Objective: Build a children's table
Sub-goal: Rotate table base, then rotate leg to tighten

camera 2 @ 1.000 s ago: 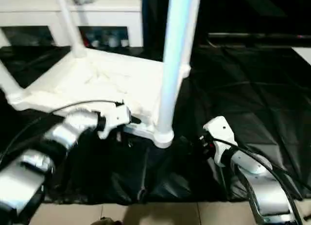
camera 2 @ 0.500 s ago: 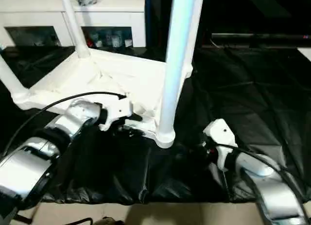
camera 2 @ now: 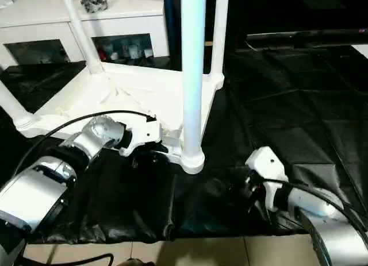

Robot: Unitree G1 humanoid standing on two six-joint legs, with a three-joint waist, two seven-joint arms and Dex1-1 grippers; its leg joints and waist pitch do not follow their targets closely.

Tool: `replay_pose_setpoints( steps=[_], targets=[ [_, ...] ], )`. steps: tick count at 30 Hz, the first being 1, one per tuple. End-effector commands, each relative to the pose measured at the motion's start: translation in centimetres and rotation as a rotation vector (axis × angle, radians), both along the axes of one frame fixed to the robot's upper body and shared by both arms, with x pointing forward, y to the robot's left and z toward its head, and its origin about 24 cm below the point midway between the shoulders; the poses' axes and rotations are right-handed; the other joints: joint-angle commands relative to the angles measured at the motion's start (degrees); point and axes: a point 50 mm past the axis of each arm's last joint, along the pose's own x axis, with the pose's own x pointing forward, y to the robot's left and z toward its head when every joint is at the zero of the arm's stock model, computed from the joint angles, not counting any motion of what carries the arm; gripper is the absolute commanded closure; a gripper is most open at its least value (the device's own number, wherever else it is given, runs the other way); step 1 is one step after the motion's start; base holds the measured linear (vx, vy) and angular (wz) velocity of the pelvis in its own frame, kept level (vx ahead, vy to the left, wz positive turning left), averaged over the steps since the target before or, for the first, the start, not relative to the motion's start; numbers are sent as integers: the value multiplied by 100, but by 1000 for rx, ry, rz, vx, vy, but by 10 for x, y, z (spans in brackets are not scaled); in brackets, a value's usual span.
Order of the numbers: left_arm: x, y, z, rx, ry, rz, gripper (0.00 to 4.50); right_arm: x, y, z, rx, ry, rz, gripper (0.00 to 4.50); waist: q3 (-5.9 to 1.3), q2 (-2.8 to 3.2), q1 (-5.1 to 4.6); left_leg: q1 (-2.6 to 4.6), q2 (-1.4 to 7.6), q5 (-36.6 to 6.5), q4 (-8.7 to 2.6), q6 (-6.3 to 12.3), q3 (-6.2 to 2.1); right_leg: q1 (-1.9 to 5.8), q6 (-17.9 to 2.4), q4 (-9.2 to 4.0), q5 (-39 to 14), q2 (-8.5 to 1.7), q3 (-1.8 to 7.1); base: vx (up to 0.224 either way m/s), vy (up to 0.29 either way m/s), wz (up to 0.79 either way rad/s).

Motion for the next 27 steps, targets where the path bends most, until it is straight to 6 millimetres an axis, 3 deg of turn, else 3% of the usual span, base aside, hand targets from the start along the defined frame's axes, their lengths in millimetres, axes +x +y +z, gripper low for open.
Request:
replay_pose_setpoints(
  steps=[1, 3, 4, 5, 6, 7, 8, 9, 10, 12, 14, 15, 16, 17, 18, 19, 20, 21, 22, 23, 24, 25, 26, 27],
  targets=[
    [1, 4, 0, 36, 11, 8, 370, 1, 0, 6, 6, -12, 6, 0, -329, -119, -13, 168, 243, -1317, -395, 495, -104, 179, -1646, -447, -207, -261, 54, 0, 0, 0],
    [1, 6, -2, 59, 18, 27, 388, 1, 1, 7, 6, -15, 10, 0, -333, -119, -23, 166, 240, -1304, -394, 511, -103, 182, -1653, -445, -195, -262, 54, 0, 0, 0],
    [3, 5, -3, 22, 70, 98, 394, 3, 1, 8, 5, -19, 16, 0, -328, -256, -34, 159, 242, -1295, -393, 538, -86, 180, -1646, -464, -229, -257, 58, 0, 0, 0],
    [3, 5, -3, 10, 87, 126, 401, 3, 1, 8, 4, -21, 17, 0, -335, -192, -13, 169, 243, -1253, -385, 531, -93, 175, -1672, -427, -261, -276, 58, 0, 0, 0],
    [3, 5, -3, -2, 105, 139, 407, 4, 2, 9, 4, -22, 21, 0, -320, -223, -16, 163, 237, -1228, -381, 571, -81, 162, -1665, -458, -363, -275, 57, 0, 0, 0],
    [3, 6, -3, -6, 114, 143, 412, 5, 2, 9, 4, -22, 24, 0, -320, -201, -14, 157, 234, -1207, -380, 574, -89, 169, -1666, -449, -416, -283, 55, 0, 0, 0],
    [3, 6, -2, -8, 119, 142, 412, 5, 3, 9, 5, -22, 26, 0, -311, -231, -17, 127, 226, -1135, -386, 616, -92, 181, -1606, -461, -532, -284, 47, 0, 0, 0],
    [4, 6, -2, -32, 138, 169, 415, 7, 4, 8, 3, -22, 35, 0, -312, -319, -20, 118, 222, -1108, -382, 636, -82, 182, -1586, -464, -538, -277, 44, 0, 0, 0],
    [4, 6, -2, -52, 159, 197, 418, 8, 5, 8, 2, -23, 43, 0, -339, -258, -9, 125, 229, -963, -371, 656, -95, 183, -1622, -417, -348, -282, 46, 0, 0, 0],
    [4, 6, -3, -78, 187, 238, 428, 11, 6, 8, 0, -24, 58, 0, -326, -287, -21, 121, 218, -908, -352, 748, -82, 167, -1709, -421, -208, -283, 43, 0, 0, 0],
    [3, 10, -5, -110, 207, 262, 431, 19, 13, 8, 6, -38, 84, 0, -334, -393, -23, 101, 222, -802, -347, 814, -77, 193, -1750, -394, -61, -282, 38, 0, 0, 0],
    [1, 10, -7, -125, 202, 253, 438, 22, 15, 8, 9, -43, 92, 0, -327, -411, -25, 82, 215, -725, -349, 844, -81, 195, -1761, -384, 3, -281, 28, 0, 0, 0],
    [1, 10, -7, -125, 202, 253, 438, 22, 15, 8, 9, -43, 92, 0, -332, -374, -20, 82, 220, -665, -348, 872, -89, 198, -1780, -366, 67, -284, 21, 0, 0, 0],
    [-1, 11, -8, -137, 197, 249, 442, 25, 18, 8, 14, -46, 98, 0, -322, -399, -20, 102, 220, -729, -343, 898, -67, 160, -1779, -396, 19, -269, 27, 0, 0, 0],
    [-7, 11, -10, -163, 183, 227, 442, 28, 21, 7, 22, -47, 103, 0, -332, -434, -6, 92, 247, -656, -350, 926, -82, 187, -1815, -349, 135, -287, 31, 0, 0, 0],
    [-8, 10, -11, -172, 180, 223, 447, 28, 22, 7, 25, -47, 106, 0, -327, -433, 0, 97, 270, -634, -362, 966, -80, 167, -1827, -350, 213, -287, 32, 0, 0, 0],
    [-18, 9, -12, -215, 163, 185, 447, 32, 26, 5, 33, -44, 114, 0, -328, -560, -7, 95, 279, -598, -362, 1000, -67, 166, -1859, -329, 338, -276, 32, 0, 0, 0],
    [-18, 9, -12, -215, 163, 185, 447, 32, 26, 5, 33, -44, 114, 0, -341, -517, 10, 99, 293, -559, -366, 1007, -80, 180, -1868, -308, 406, -291, 30, 0, 0, 0],
    [-27, 8, -14, -247, 150, 164, 447, 34, 29, 3, 36, -41, 124, 0, -337, -628, 20, 133, 311, -585, -367, 1010, -49, 141, -1875, -327, 410, -272, 35, 0, 0, 0],
    [-27, 8, -14, -247, 150, 164, 447, 34, 29, 3, 36, -41, 124, 0, -340, -591, 26, 106, 321, -534, -373, 997, -73, 166, -1882, -285, 465, -293, 35, 0, 0, 0],
    [-33, 7, -17, -263, 133, 158, 447, 36, 31, 2, 38, -37, 132, 0, -331, -528, 84, 175, 326, -622, -371, 935, -43, 84, -1859, -325, 356, -270, 48, 0, 0, 0],
    [-36, 5, -19, -274, 107, 151, 447, 37, 30, 1, 36, -34, 137, 0, -305, -633, 82, 156, 340, -716, -401, 870, -48, 107, -1834, -312, 311, -260, 48, 0, 0, 0],
    [-38, 3, -19, -280, 91, 145, 447, 38, 29, 1, 34, -33, 139, 0, -299, -663, 94, 169, 340, -801, -409, 839, -38, 99, -1791, -330, 221, -257, 49, 0, 0, 0],
    [-39, 2, -19, -281, 85, 143, 447, 39, 28, 2, 34, -30, 142, 0, -290, -742, 96, 168, 338, -918, -416, 780, -24, 103, -1710, -348, 47, -267, 59, 0, 0, 0]
  ],
)
